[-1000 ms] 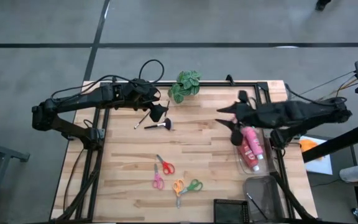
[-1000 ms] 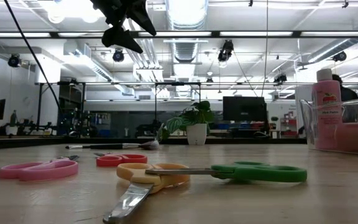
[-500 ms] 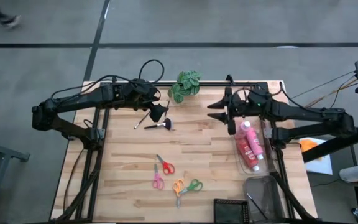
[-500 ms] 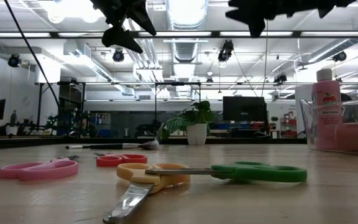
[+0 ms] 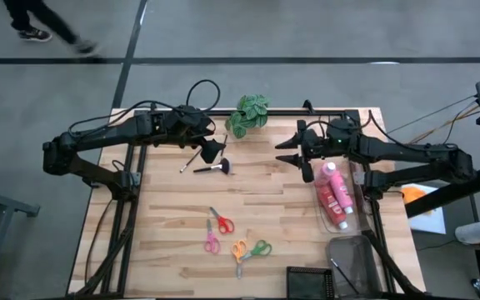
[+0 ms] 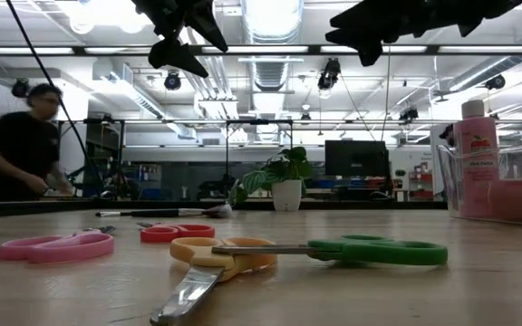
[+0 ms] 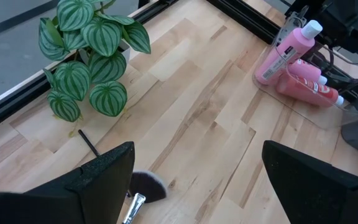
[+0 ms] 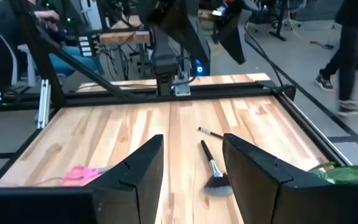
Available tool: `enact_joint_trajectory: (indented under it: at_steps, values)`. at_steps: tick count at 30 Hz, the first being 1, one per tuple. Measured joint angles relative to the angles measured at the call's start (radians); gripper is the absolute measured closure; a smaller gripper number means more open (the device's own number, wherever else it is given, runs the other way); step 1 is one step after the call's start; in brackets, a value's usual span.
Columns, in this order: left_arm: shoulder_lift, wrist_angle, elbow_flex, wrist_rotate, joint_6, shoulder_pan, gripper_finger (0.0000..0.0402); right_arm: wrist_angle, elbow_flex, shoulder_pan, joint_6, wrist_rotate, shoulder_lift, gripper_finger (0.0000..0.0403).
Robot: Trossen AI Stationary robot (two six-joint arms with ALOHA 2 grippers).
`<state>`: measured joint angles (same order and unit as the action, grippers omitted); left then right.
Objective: Pick & Place Paint Supplies
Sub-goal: Put the black paint brush into the gray bin
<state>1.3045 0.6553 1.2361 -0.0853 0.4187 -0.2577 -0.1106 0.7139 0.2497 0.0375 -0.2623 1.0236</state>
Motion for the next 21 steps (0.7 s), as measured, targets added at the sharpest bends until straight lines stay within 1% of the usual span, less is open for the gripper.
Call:
enact_joint_trajectory:
  at_steps: [5,18,21]
  values:
    - [0.0,0.0,0.0,0.0,0.0,0.0,0.0045,0.002,0.0,0.0,0.024,0.0,0.035,0.0241]
    - [0.0,0.0,0.0,0.0,0.0,0.001,0.0045,-0.008,0.0,0.0,0.016,0.0,0.144,0.0241]
    - [0.0,0.0,0.0,0.0,0.0,0.001,0.0045,-0.008,0.0,0.0,0.044,0.001,0.167,0.0241]
